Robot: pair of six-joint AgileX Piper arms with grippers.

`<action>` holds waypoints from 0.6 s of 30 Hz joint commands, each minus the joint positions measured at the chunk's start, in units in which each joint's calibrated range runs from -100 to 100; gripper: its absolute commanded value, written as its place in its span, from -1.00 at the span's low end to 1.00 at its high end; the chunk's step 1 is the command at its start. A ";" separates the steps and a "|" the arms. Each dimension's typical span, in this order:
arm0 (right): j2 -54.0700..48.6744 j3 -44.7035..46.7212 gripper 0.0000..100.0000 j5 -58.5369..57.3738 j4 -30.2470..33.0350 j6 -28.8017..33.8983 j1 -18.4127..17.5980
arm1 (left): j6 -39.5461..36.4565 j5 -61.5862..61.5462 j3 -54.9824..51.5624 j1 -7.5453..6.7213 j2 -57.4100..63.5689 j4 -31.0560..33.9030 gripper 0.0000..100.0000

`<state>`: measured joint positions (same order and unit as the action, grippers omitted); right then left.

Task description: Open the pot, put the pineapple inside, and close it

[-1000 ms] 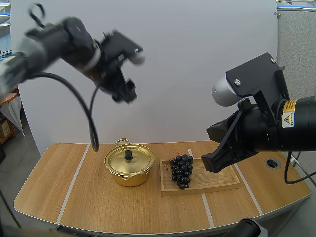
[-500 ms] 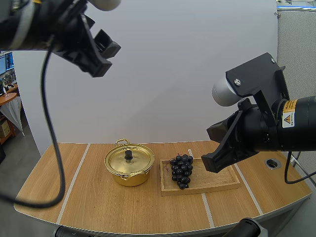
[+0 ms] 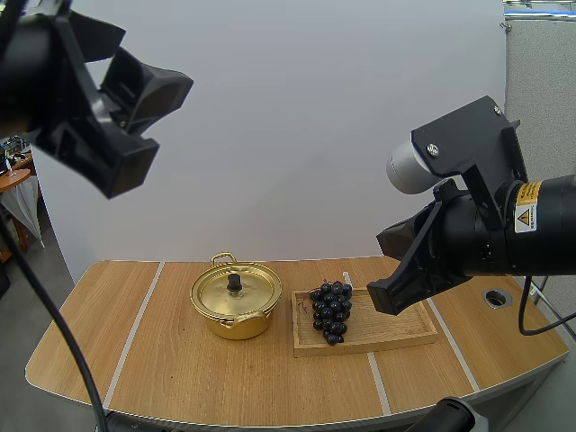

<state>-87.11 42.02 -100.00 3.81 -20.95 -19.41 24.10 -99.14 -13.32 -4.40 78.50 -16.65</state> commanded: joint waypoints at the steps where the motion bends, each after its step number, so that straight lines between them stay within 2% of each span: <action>1: -0.50 0.19 -1.00 0.00 -1.34 -0.28 0.19 | -1.24 -0.86 -1.42 -0.09 2.98 -0.61 -0.67; 2: -0.50 0.19 -1.00 0.00 -1.90 -0.28 0.19 | -1.24 -0.86 -2.35 -0.09 3.63 -0.72 -1.00; 6: -0.50 0.19 -1.00 0.00 -4.40 -0.28 0.19 | -1.24 -0.86 -6.77 -0.09 6.59 -0.95 -1.00; 10: -0.50 0.19 -1.00 0.00 -3.81 0.15 0.88 | -1.24 -0.27 -11.38 -0.09 10.10 -0.95 -1.00; 18: -0.50 0.19 -1.00 1.80 -3.04 3.41 4.01 | -6.20 15.02 -19.61 -0.09 17.63 -0.81 -1.00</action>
<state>-87.11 42.02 -100.00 0.42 -19.17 -17.44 22.40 -94.99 -27.94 -4.40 91.59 -16.76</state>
